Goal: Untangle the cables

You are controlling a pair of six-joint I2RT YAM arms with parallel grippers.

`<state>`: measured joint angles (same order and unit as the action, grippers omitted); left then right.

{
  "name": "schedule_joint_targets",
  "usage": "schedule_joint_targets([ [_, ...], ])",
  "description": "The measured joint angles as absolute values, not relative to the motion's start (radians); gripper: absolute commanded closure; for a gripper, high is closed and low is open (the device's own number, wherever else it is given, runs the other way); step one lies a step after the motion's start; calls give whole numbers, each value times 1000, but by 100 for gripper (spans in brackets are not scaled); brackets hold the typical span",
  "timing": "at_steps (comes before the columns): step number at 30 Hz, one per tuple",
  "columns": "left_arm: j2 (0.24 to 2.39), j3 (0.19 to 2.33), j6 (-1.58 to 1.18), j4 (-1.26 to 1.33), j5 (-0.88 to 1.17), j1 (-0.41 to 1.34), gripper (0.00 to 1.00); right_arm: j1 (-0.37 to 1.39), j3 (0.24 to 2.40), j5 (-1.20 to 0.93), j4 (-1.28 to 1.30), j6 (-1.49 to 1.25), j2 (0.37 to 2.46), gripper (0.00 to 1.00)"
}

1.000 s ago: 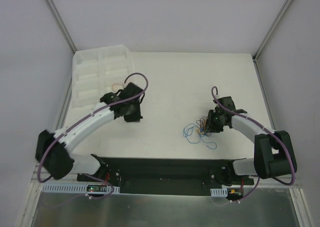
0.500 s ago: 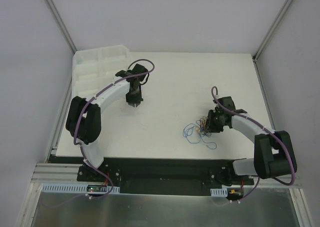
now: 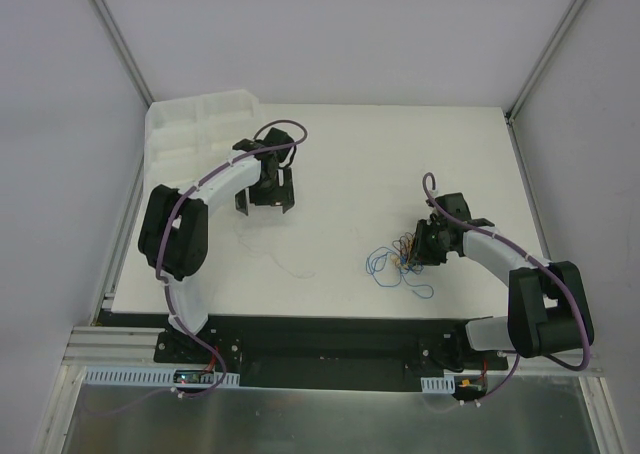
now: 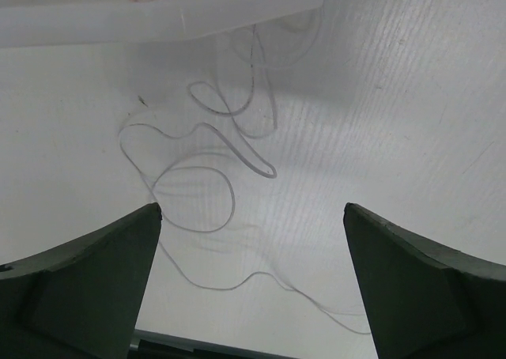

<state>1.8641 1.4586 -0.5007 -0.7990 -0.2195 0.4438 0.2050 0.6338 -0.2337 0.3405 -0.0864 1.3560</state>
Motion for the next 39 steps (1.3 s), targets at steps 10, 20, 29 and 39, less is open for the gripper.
schedule_joint_targets([
  [10, 1895, 1463, -562, -797, -224, 419, 29, 205, 634, -234, 340, -84, 1356, 73],
  [20, 1956, 1473, -505, -735, -340, 411, 100, 205, 634, -237, 340, -84, 1356, 73],
  [29, 1842, 1306, -387, -672, -343, 486, 100, 205, 634, -237, 340, -84, 1356, 73],
  [39, 1523, 1124, -234, -587, -156, 668, 96, 207, 634, -237, 340, -84, 1356, 73],
])
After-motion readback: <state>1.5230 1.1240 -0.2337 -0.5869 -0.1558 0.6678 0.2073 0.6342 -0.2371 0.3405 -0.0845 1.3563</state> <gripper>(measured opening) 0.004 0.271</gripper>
